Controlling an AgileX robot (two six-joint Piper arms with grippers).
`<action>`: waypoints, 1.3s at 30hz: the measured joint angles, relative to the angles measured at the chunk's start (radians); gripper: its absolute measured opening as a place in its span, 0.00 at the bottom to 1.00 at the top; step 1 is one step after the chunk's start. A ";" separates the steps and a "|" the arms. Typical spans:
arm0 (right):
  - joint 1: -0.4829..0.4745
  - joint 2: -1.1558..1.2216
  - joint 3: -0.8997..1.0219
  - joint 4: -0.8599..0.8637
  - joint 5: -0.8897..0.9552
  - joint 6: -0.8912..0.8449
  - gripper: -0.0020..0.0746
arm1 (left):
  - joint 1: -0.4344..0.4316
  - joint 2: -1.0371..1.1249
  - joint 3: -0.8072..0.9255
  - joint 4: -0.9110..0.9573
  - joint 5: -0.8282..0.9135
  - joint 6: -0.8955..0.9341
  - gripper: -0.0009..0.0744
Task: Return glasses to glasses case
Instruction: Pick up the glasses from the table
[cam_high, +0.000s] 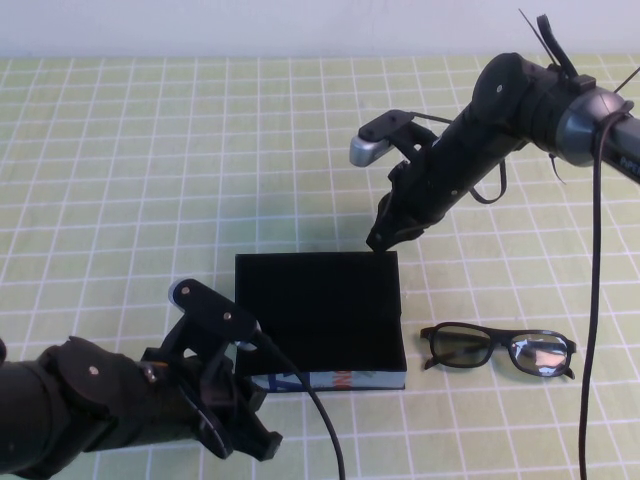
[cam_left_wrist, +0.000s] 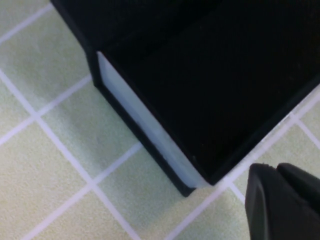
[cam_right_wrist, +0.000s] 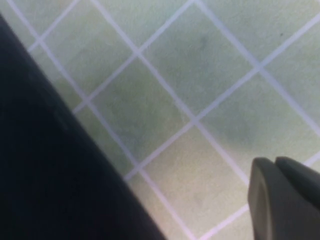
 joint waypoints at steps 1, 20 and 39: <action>0.000 0.000 0.000 0.002 0.004 -0.007 0.00 | 0.000 0.000 0.000 0.000 -0.004 0.000 0.01; 0.000 -0.018 -0.002 0.186 0.138 -0.152 0.00 | 0.000 0.000 0.000 -0.002 -0.012 0.000 0.01; 0.025 -0.052 -0.002 0.180 0.029 -0.069 0.00 | 0.000 0.000 0.000 -0.002 -0.002 0.000 0.01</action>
